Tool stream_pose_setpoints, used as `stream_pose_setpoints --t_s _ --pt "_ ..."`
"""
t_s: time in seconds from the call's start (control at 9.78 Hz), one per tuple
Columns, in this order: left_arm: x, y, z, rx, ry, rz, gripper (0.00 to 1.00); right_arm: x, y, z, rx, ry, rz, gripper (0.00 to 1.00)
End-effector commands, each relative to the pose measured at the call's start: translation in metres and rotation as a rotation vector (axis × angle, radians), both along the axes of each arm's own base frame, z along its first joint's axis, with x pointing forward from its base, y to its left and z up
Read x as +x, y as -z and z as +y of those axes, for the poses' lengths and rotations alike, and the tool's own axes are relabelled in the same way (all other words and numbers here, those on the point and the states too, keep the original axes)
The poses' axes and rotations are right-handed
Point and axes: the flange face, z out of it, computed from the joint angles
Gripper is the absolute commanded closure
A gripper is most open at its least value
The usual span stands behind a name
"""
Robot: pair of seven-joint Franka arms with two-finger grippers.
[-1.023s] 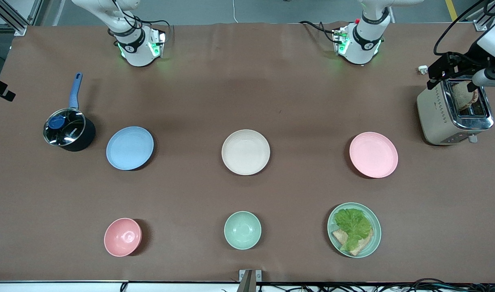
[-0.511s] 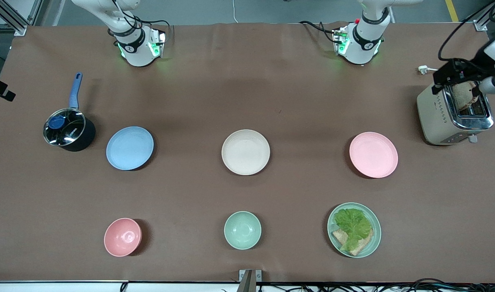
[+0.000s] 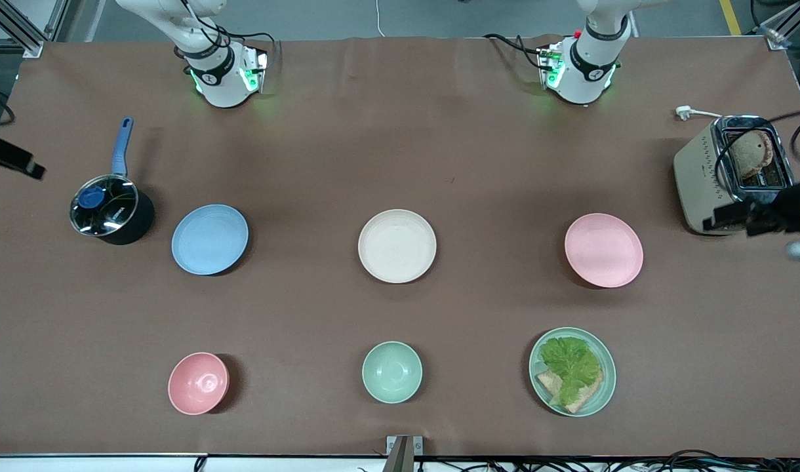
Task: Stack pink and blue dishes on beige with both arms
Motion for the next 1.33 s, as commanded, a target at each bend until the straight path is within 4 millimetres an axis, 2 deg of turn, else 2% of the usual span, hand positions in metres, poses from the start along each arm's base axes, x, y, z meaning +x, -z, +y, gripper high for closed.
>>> stream_pose_setpoints --t_s 0.0,0.2,0.41,0.51,0.61,0.72,0.92,1.02,1.23 --pt "-0.003 0.082 0.012 -0.031 0.048 0.013 0.00 0.005 0.084 -0.006 0.033 -0.054 0.006 0.00" --pt "-0.003 0.159 0.038 -0.118 0.147 0.002 0.00 0.011 0.157 -0.007 0.090 -0.128 0.034 0.00" --pt "-0.015 0.207 0.038 -0.162 0.230 0.048 0.01 0.009 0.218 -0.031 0.123 -0.183 0.032 0.00" --pt "-0.021 0.226 0.035 -0.175 0.244 0.072 0.08 0.003 0.256 -0.042 0.146 -0.223 0.023 0.00" --pt "-0.027 0.241 0.033 -0.186 0.248 0.096 0.23 -0.002 0.289 -0.047 0.170 -0.267 0.005 0.00" --pt "-0.028 0.254 0.032 -0.185 0.249 0.104 0.32 -0.007 0.315 -0.047 0.189 -0.277 -0.011 0.00" --pt "-0.027 0.274 0.031 -0.176 0.248 0.093 0.45 -0.017 0.353 -0.043 0.168 -0.278 -0.018 0.00" --pt "-0.026 0.275 0.030 -0.176 0.242 0.093 0.56 -0.022 0.365 -0.035 0.170 -0.274 -0.023 0.00" --pt "-0.025 0.275 0.024 -0.176 0.246 0.093 0.89 -0.029 0.385 -0.020 0.225 -0.261 -0.026 0.06"
